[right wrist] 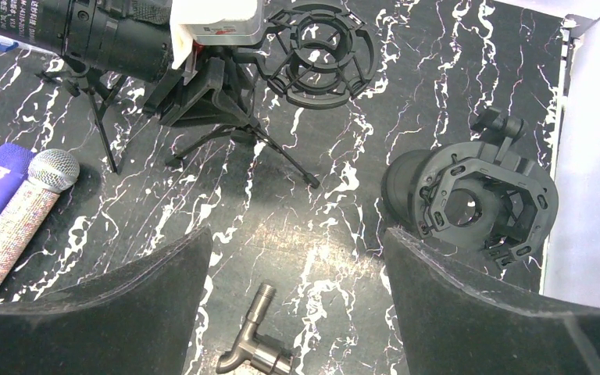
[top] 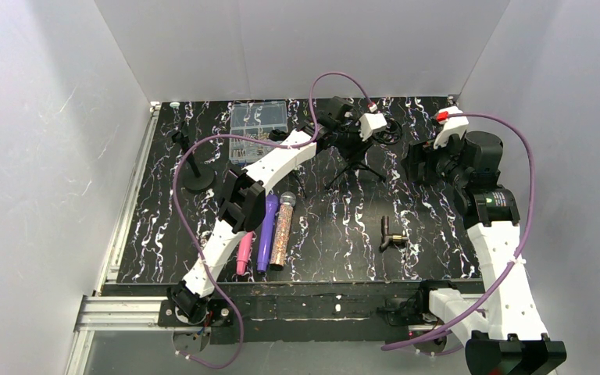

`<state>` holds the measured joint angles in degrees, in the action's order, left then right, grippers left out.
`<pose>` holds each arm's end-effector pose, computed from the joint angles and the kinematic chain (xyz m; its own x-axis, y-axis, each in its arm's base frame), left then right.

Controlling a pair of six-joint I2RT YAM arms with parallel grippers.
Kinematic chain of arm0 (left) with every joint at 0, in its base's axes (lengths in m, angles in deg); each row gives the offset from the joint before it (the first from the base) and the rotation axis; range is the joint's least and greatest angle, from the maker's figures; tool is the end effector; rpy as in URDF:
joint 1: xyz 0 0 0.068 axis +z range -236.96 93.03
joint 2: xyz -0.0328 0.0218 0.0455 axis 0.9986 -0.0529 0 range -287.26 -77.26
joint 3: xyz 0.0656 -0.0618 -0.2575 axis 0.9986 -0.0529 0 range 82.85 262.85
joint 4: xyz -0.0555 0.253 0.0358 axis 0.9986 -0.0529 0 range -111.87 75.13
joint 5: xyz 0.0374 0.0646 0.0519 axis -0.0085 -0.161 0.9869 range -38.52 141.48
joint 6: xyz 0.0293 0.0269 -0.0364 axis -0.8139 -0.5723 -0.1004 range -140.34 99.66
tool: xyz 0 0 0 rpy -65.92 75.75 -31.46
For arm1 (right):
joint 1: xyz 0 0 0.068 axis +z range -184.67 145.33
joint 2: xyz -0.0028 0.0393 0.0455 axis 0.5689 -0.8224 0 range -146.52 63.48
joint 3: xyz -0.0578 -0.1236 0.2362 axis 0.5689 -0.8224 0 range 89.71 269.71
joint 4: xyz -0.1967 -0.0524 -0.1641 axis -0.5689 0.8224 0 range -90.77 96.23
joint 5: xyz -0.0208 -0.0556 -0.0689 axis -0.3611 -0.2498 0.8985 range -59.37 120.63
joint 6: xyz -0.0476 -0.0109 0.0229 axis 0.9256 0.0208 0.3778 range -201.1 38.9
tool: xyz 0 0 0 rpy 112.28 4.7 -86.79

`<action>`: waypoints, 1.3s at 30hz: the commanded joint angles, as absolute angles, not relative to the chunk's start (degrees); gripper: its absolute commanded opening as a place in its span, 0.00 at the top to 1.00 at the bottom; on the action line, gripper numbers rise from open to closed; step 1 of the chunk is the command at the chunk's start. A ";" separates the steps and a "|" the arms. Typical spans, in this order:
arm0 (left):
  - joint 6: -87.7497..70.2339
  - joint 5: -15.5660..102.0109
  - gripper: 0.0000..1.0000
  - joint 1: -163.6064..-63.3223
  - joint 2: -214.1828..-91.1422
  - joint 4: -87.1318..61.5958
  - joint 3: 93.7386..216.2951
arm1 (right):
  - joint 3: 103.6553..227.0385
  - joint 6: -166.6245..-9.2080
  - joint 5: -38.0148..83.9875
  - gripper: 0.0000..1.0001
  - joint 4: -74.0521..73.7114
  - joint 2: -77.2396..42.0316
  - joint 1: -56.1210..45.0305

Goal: Remove the microphone from the stand

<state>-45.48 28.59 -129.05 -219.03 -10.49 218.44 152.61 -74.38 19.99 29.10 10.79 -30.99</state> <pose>0.4243 -0.4018 0.3067 0.3638 0.1988 -0.9100 0.8300 0.3741 0.4136 0.1924 0.0190 0.3893 -0.3057 -0.1348 -0.9425 -0.2743 0.9604 -0.0485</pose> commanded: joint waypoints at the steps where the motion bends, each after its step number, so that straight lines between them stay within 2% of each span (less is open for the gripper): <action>1: -49.75 31.69 0.89 -128.91 -221.44 -12.38 219.26 | 152.91 -73.59 20.14 0.11 26.57 11.33 -31.44; 9: -49.48 31.84 0.74 -128.74 -220.99 -12.67 218.68 | 153.17 -73.63 19.92 0.10 26.57 11.01 -31.42; 33: -48.26 35.48 0.12 -128.00 -218.22 -7.18 215.89 | 151.97 -73.66 19.61 0.08 26.55 11.67 -31.77; 39: -47.64 34.16 0.04 -128.01 -214.01 -5.90 212.43 | 151.52 -73.63 19.06 0.08 26.32 11.89 -32.03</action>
<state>-48.22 35.41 -128.00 -220.08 -5.68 215.20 151.91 -74.18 19.80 29.06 10.79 -31.69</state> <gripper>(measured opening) 0.947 0.917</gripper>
